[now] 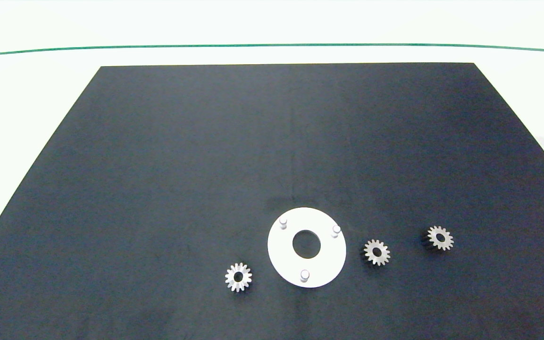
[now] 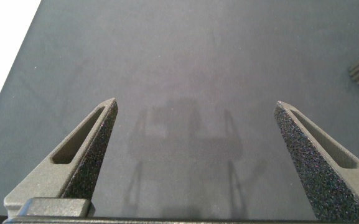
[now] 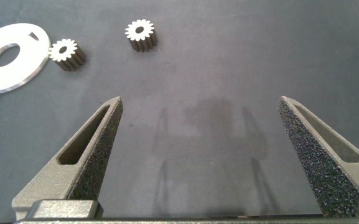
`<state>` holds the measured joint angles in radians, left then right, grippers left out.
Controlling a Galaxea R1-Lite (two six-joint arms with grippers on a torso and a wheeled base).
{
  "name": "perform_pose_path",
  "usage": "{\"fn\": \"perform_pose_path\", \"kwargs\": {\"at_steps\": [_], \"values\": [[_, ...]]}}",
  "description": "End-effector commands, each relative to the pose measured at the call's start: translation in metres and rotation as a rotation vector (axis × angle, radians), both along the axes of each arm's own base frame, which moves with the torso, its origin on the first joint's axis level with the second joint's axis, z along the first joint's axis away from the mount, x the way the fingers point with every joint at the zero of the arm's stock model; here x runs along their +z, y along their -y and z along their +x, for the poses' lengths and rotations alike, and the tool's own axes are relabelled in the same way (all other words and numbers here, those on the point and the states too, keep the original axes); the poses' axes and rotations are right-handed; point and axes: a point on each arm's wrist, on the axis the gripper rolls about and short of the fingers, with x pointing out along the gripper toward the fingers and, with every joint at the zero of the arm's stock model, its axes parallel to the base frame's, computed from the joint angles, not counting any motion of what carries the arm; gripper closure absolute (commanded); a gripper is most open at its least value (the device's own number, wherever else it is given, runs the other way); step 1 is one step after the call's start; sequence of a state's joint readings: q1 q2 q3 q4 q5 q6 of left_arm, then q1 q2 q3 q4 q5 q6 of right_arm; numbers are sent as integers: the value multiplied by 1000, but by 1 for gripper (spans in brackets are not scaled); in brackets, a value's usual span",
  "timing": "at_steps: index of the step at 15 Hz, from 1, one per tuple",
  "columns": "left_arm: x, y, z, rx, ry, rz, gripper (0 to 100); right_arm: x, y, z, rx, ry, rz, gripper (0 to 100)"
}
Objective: Install three planetary gears onto the carrier pins
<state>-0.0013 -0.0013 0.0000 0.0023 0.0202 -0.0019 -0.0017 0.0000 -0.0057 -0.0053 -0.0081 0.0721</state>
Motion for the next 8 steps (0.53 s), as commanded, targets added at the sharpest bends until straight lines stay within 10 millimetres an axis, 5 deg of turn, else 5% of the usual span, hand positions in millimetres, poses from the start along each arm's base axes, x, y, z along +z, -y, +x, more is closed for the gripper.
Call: {"fn": "perform_pose_path", "kwargs": {"at_steps": [1, 5, 8], "values": [[8, 0, -2, -17, 6, 71, 0, 14, 0, -4, 15, -47, -143, 0], [71, -5, -26, -134, -262, 96, 0, 103, 1, 11, 43, -148, -162, 0], [89, -7, -18, -129, -332, 120, 0, 121, 0, 24, 87, -311, -251, 0]]}}
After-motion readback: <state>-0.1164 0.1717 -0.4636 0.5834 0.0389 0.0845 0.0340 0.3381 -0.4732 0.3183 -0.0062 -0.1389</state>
